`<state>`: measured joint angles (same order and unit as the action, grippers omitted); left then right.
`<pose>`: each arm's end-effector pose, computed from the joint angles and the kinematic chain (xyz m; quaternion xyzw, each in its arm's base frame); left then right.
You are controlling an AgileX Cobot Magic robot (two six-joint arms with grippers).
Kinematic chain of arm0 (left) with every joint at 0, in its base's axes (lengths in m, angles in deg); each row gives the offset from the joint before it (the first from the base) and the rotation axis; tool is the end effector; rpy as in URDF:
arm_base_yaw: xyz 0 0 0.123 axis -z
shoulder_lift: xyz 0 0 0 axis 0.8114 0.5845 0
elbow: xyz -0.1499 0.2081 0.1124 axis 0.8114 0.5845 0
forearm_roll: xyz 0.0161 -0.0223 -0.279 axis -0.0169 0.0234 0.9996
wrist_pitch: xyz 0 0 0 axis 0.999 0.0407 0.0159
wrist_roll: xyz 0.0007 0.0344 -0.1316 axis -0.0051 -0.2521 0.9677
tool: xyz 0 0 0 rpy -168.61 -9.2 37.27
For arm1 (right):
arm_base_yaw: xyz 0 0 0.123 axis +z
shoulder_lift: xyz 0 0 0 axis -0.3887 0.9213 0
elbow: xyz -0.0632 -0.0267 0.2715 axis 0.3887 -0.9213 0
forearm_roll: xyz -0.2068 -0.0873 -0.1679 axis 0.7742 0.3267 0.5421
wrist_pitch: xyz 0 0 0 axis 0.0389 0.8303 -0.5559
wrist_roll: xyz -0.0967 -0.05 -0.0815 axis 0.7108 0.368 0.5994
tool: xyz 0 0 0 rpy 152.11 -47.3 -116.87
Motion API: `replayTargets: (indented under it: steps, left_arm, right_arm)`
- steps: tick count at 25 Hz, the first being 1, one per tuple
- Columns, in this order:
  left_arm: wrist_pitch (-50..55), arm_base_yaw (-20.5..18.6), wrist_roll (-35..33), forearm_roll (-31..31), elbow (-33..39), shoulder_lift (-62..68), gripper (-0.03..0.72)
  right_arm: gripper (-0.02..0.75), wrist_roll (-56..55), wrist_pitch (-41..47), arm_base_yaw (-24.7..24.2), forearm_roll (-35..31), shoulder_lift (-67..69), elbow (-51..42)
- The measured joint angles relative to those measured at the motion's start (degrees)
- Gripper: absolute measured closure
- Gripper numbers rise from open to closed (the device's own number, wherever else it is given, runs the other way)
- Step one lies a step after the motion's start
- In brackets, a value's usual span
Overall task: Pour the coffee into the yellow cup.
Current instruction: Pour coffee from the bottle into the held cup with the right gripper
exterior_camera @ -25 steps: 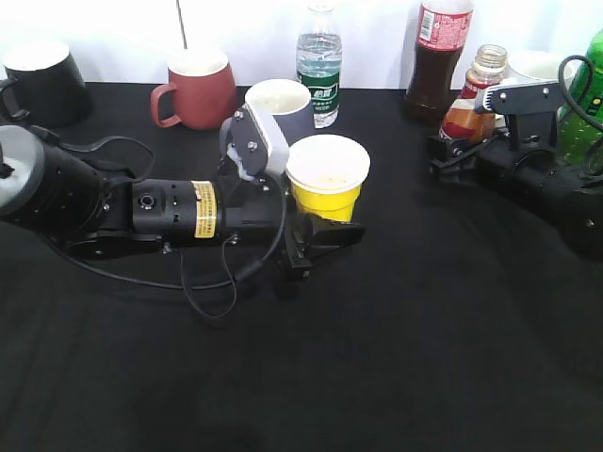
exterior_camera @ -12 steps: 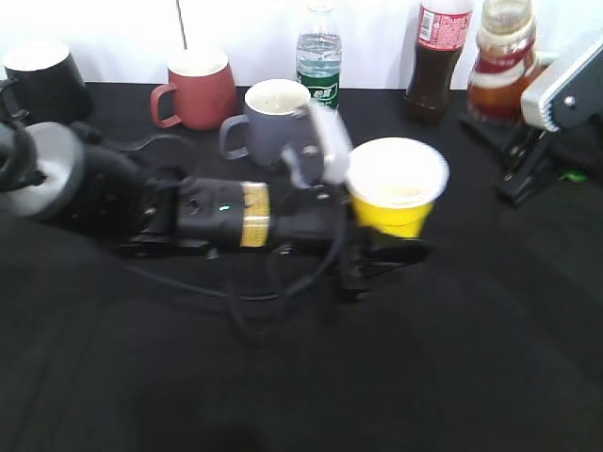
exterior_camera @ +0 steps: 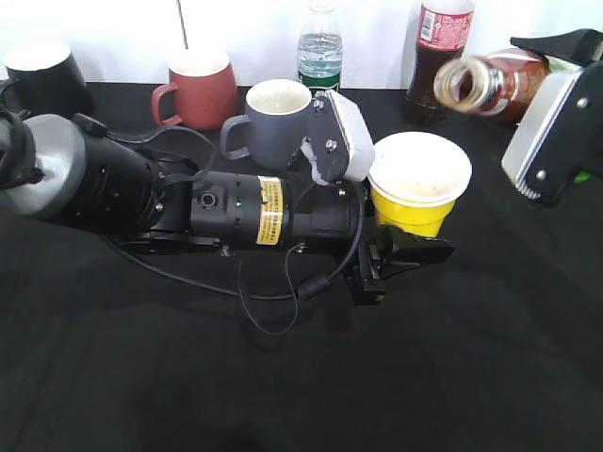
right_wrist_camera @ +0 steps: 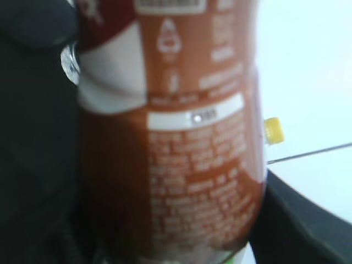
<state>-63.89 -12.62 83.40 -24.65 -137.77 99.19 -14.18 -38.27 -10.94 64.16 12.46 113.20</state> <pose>0.2774 -0.3609 0.1221 0.5498 0.5716 -0.3787 0.4770 0.3143 0.1035 0.2021 -0.5479 0.4920 -0.2379 0.6333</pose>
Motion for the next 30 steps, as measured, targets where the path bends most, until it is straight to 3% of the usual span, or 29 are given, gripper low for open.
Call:
replayTargets:
  steps: [14, 20, 30]
  left_arm:
    - [0.4, 0.0, 3.3, -2.7, 0.0, 0.0, 0.239]
    - [0.4, 0.0, 3.7, -3.0, 0.0, 0.0, 0.239]
    - [0.4, 0.0, 3.7, -3.0, 0.0, 0.0, 0.239]
  right_arm:
    - [0.195, 12.2, 0.0, 0.0, -0.7, 0.0, 0.0]
    - [0.195, 17.5, 0.0, 0.0, -4.9, 0.0, 0.0]
    - [0.195, 19.9, 0.0, 0.0, -5.7, 0.0, 0.0]
